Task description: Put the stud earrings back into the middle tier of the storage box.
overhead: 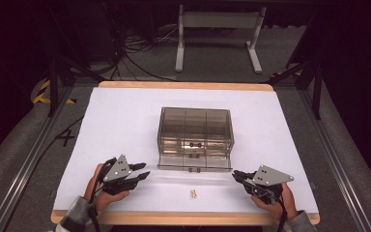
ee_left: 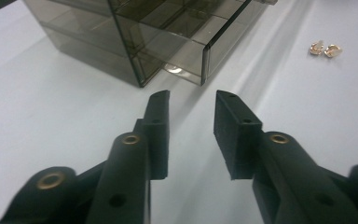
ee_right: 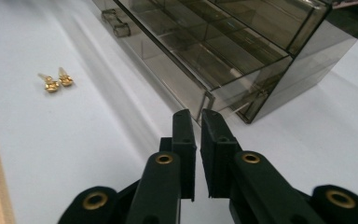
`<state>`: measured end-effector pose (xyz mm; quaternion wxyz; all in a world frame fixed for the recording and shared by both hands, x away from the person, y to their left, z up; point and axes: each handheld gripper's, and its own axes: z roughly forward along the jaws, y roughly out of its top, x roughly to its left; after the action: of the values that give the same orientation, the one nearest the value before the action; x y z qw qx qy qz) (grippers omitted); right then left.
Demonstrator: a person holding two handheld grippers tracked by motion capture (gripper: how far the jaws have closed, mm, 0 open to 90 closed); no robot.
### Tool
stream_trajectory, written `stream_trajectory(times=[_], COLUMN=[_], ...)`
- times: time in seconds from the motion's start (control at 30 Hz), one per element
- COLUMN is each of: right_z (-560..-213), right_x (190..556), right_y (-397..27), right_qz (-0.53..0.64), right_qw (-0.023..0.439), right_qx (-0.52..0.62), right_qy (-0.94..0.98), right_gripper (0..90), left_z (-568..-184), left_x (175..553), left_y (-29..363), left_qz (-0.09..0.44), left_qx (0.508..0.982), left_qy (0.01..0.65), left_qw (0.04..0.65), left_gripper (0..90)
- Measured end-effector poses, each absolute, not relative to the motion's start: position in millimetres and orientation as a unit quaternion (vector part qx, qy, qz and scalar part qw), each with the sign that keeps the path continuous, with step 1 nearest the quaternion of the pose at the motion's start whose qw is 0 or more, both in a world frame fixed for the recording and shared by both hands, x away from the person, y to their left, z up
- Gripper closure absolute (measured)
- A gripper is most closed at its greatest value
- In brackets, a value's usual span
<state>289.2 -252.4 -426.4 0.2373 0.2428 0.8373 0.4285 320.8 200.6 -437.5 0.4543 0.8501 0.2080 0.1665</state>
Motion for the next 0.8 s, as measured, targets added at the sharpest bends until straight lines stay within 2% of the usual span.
stream_trajectory(times=[0.23,0.47,0.5,0.6,0.7,0.8], right_z=[-427.2,-432.0,-433.2,-437.0,-440.0,-442.1], right_x=[280.9,273.9,273.3,272.9,272.8,273.3], right_y=[-235.4,-206.4,-201.8,-189.3,-178.9,-167.8], right_qz=[0.434,0.437,0.435,0.431,0.429,0.426], right_qw=[0.213,0.184,0.180,0.166,0.156,0.145], right_qx=[0.212,0.173,0.167,0.151,0.135,0.123], right_qy=[0.849,0.863,0.866,0.874,0.880,0.884], right_gripper=[89.9,90.0,90.0,90.0,89.1,86.6], left_z=[-442.0,-447.7,-448.4,-449.2,-449.5,-450.2], left_x=[309.3,306.4,306.4,306.8,308.2,308.4], left_y=[214.2,208.3,207.8,206.9,206.2,204.9], left_qz=[0.172,0.180,0.180,0.188,0.192,0.188], left_qx=[0.835,0.829,0.829,0.828,0.822,0.822], left_qy=[0.226,0.234,0.236,0.243,0.250,0.243], left_qw=[0.471,0.475,0.473,0.469,0.474,0.480], left_gripper=[49.7,31.7,31.7,22.3,17.4,17.1])
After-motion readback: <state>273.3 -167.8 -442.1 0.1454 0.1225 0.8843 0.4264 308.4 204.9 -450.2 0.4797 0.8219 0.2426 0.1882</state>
